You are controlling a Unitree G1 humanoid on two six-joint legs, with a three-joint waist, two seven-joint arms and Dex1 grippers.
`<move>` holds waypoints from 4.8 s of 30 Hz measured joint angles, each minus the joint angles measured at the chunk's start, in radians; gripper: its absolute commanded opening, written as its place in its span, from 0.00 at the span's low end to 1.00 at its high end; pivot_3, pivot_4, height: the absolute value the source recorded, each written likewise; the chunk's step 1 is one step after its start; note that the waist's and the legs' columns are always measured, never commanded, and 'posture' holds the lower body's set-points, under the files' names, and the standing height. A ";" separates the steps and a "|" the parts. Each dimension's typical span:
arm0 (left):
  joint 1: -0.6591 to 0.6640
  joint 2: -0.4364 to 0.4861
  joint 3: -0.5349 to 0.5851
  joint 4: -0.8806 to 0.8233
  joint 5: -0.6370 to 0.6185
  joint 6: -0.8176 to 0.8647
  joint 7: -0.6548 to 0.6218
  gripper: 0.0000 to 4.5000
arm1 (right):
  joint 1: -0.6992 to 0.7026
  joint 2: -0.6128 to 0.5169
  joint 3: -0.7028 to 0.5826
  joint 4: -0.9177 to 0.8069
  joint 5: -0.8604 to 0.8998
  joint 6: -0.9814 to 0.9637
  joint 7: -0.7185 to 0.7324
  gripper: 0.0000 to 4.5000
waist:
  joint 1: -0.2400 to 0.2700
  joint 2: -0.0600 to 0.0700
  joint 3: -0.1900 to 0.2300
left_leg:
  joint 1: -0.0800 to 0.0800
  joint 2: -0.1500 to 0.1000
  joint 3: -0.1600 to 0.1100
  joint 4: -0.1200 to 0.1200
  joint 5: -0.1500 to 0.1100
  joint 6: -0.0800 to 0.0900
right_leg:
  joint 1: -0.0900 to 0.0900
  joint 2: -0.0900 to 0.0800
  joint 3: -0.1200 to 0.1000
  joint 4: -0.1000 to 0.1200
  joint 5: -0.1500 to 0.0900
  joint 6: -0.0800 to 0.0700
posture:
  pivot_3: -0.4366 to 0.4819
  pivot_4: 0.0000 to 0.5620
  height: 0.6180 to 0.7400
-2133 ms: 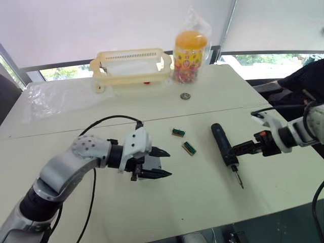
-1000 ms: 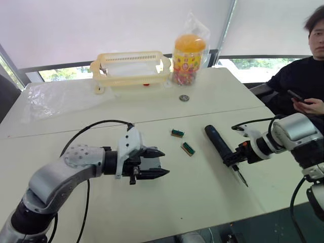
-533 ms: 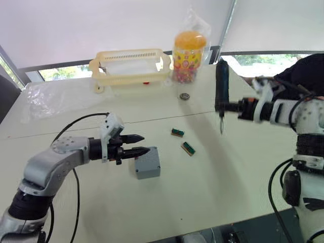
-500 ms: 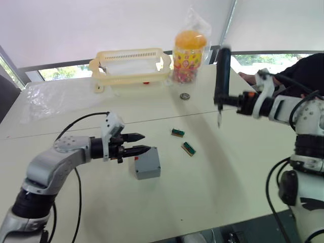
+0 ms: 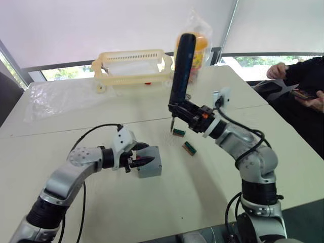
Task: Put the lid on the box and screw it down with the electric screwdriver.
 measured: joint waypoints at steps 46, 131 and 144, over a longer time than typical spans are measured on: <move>0.021 0.014 -0.003 -0.009 0.074 -0.057 -0.038 0.57 | 0.139 0.098 0.229 0.065 -0.171 -0.265 -0.016 0.38 | -0.002 0.000 0.000 | 0.001 0.000 0.000 0.000 0.000 0.000 | 0.000 0.000 0.000 0.000 0.000 0.000 | 0.48 0.27 1.00; 0.019 0.005 -0.005 -0.015 0.079 -0.034 -0.014 0.57 | 0.166 0.087 0.272 0.103 -0.267 -0.396 0.001 0.38 | -0.001 -0.001 -0.002 | 0.003 0.000 0.000 0.000 0.000 0.000 | 0.002 0.000 0.000 0.000 0.000 0.000 | 0.48 0.27 1.00; 0.022 0.004 -0.005 -0.013 0.082 -0.027 -0.011 0.57 | 0.165 0.044 0.316 0.119 -0.321 -0.457 0.020 0.38 | -0.001 -0.001 -0.009 | 0.005 0.000 0.000 0.000 0.000 0.000 | 0.004 0.000 0.000 0.000 0.000 0.000 | 0.48 0.27 1.00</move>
